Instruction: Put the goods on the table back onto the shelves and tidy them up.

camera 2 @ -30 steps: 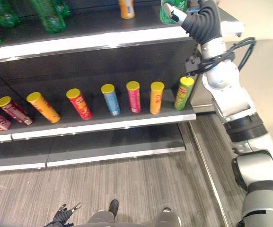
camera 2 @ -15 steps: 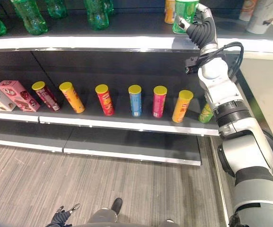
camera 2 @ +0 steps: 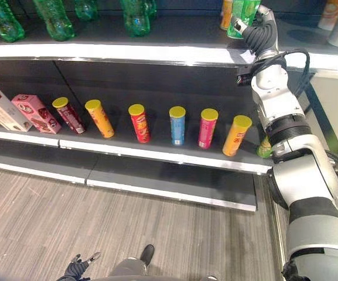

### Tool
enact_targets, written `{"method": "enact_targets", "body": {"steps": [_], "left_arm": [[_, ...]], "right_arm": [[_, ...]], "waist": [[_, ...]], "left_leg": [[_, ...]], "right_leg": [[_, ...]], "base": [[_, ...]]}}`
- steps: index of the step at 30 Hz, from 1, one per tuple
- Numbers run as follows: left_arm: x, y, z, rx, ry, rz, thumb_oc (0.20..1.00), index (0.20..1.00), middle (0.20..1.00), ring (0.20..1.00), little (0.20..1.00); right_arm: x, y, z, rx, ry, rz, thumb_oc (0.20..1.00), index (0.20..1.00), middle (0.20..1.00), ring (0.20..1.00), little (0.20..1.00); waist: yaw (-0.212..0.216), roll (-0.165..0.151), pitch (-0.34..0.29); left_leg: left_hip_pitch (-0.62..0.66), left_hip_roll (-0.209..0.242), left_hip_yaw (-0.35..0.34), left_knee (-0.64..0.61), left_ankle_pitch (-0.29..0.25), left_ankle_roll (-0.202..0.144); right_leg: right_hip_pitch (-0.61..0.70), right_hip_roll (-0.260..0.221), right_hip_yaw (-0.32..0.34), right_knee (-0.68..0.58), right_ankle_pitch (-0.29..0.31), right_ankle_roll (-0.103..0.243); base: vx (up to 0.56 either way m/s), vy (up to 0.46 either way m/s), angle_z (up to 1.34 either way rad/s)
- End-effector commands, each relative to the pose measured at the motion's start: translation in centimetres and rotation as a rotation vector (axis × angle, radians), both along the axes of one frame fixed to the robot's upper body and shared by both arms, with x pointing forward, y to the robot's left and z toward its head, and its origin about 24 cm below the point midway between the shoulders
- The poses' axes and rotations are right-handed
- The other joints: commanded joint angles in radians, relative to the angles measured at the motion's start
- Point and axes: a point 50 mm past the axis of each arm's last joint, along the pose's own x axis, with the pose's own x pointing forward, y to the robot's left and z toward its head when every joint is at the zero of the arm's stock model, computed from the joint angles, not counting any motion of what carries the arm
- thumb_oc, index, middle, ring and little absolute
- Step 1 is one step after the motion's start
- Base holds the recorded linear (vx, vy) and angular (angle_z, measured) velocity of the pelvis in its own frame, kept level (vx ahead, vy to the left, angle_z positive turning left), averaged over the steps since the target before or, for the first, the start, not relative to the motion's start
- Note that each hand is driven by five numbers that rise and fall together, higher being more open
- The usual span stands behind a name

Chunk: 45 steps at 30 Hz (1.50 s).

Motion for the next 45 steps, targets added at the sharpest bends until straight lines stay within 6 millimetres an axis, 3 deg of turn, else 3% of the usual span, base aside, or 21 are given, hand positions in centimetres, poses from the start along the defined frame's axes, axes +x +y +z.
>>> {"method": "enact_targets", "body": {"steps": [1,18,28,45], "left_arm": [[3.6,2.6,1.6,0.091,-0.095,-0.031,1.0,1.0,1.0,1.0,1.0],[3.5,2.7,1.5,0.104,-0.075,-0.017,1.0,1.0,1.0,1.0,1.0],[3.4,2.9,1.5,0.115,-0.072,-0.009,1.0,1.0,1.0,1.0,1.0],[3.3,3.0,1.5,0.126,-0.064,-0.016,1.0,1.0,1.0,1.0,1.0]], "right_arm": [[-0.4,1.2,4.7,-0.027,-0.113,-0.004,0.2,0.2,0.2,0.2,0.2],[-0.2,1.1,4.9,-0.052,-0.104,-0.054,0.2,0.2,0.2,0.2,0.2],[-0.7,1.2,6.6,-0.061,-0.165,-0.064,0.2,0.2,0.2,0.2,0.2],[-0.6,0.2,5.8,-0.097,-0.13,-0.121,0.2,0.2,0.2,0.2,0.2]], "waist": [[0.039,-0.083,0.038],[0.052,-0.098,0.041],[0.044,-0.104,0.044],[0.028,-0.093,0.048]], "left_leg": [[0.026,0.001,0.12,0.042,-0.132,-0.043],[0.022,-0.002,0.108,0.05,-0.139,-0.042],[0.023,-0.004,0.113,0.055,-0.147,-0.039],[0.027,0.0,0.121,0.057,-0.15,-0.037]], "right_leg": [[0.061,-0.053,0.073,-0.093,-0.005,0.047],[0.066,-0.061,0.056,-0.08,-0.011,0.047],[0.062,-0.063,0.062,-0.078,-0.009,0.048],[0.058,-0.062,0.08,-0.082,-0.008,0.049]], "base": [[0.03,0.012,0.02],[0.01,0.0,0.04],[0.0,0.0,0.0],[0.0,0.0,0.0]]}}
